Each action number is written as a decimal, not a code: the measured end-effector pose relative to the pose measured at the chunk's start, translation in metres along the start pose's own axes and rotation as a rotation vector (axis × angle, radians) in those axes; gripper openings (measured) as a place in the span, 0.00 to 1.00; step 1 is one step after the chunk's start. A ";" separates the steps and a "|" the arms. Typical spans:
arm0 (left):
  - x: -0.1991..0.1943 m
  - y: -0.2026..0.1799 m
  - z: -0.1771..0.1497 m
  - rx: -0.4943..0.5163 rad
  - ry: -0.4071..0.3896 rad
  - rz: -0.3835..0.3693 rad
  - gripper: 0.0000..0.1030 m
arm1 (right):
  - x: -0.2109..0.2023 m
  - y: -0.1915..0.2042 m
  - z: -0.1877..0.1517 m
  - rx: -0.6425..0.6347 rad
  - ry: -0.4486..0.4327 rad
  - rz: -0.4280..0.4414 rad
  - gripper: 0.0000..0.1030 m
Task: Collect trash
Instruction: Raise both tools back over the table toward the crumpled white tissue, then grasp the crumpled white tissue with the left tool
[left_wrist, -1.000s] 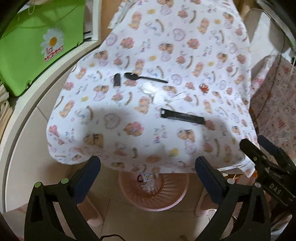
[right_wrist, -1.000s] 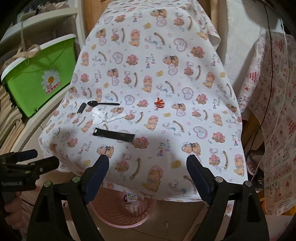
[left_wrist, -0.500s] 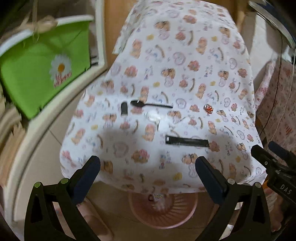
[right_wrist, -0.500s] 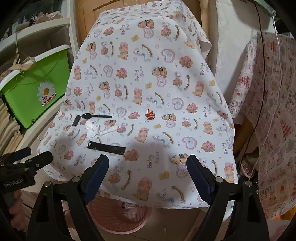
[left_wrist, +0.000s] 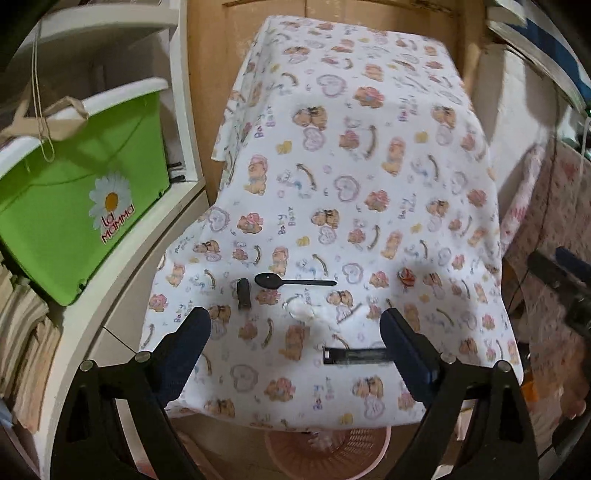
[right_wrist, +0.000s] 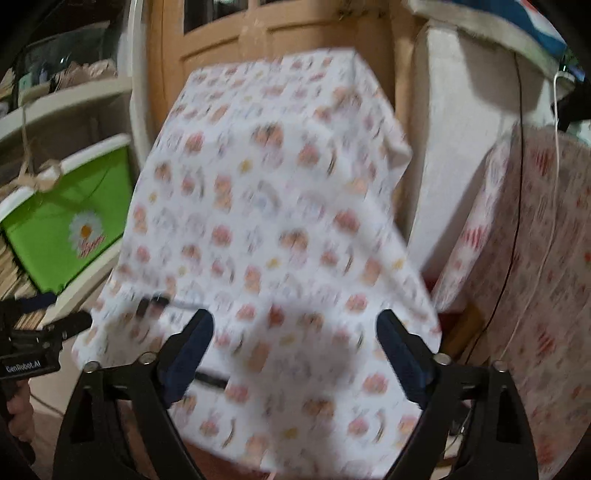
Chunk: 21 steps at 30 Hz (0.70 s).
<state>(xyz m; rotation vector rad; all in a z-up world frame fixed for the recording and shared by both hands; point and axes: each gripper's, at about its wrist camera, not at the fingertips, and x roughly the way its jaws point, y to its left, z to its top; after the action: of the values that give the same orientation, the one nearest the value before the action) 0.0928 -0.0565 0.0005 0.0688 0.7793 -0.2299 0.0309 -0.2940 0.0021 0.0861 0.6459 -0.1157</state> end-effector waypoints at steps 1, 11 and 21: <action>0.006 0.001 0.001 0.001 0.009 -0.006 0.88 | 0.001 -0.002 0.004 0.004 -0.016 -0.010 0.98; 0.052 0.015 -0.006 -0.039 0.086 -0.022 0.75 | 0.066 -0.017 -0.020 0.015 0.080 -0.066 0.99; 0.092 0.043 -0.019 -0.152 0.187 -0.067 0.81 | 0.096 -0.039 -0.017 0.080 0.147 -0.099 0.99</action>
<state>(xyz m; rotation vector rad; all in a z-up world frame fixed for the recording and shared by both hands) 0.1530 -0.0285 -0.0788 -0.0808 0.9843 -0.2295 0.0918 -0.3380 -0.0715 0.1406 0.7929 -0.2321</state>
